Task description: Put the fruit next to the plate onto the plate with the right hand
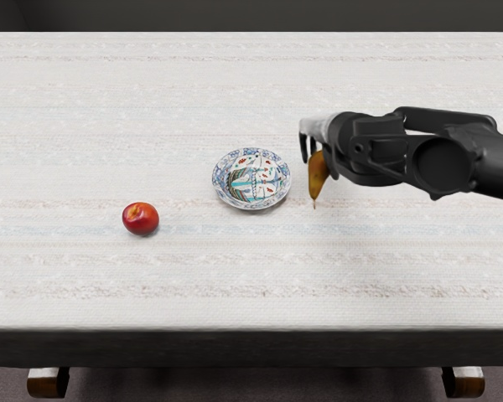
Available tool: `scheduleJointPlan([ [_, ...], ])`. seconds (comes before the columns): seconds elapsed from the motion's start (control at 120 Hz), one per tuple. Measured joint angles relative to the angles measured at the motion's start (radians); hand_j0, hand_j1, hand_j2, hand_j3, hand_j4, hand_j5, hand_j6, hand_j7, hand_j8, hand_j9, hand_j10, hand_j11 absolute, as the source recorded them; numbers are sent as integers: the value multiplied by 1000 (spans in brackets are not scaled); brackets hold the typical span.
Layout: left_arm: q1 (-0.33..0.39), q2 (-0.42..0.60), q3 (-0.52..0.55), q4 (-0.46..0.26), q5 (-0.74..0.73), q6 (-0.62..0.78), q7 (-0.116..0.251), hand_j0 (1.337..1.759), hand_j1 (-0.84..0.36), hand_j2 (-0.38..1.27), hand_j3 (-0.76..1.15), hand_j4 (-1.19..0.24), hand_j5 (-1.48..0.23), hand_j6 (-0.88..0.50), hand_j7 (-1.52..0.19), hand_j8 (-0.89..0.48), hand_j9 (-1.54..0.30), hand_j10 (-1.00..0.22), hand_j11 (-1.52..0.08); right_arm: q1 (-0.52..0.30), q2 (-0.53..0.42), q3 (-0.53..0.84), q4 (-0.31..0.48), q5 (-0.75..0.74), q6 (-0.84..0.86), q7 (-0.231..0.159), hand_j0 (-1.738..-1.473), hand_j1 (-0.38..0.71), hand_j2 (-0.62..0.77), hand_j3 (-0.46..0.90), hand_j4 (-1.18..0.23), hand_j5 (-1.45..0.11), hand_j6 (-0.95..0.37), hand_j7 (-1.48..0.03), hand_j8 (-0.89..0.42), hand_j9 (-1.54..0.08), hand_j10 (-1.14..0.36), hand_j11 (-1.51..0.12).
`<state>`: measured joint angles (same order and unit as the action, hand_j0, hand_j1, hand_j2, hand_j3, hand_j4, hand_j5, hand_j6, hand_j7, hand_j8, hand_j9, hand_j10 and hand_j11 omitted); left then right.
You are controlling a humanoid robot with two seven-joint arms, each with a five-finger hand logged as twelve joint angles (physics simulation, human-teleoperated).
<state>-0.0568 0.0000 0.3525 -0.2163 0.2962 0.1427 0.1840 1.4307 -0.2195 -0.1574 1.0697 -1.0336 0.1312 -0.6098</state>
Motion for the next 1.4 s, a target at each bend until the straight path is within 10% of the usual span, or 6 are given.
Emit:
scheduleJointPlan([
  [0.492,5,0,0,0,0,0,0,1658,349,0,0,0,0,0,0,0,0,0,0,63,22,115,-13,66,106,0,-1658,355,527,1,-728,-1016,-515,-977,-606,-1033,-718,-1041],
  [1.4,6,0,0,0,0,0,0,1658,349,0,0,0,0,0,0,0,0,0,0,107,219,180,-325,89,206,-1,-1658,384,548,1,-737,-1004,-497,-978,-629,-1016,-731,-1020],
])
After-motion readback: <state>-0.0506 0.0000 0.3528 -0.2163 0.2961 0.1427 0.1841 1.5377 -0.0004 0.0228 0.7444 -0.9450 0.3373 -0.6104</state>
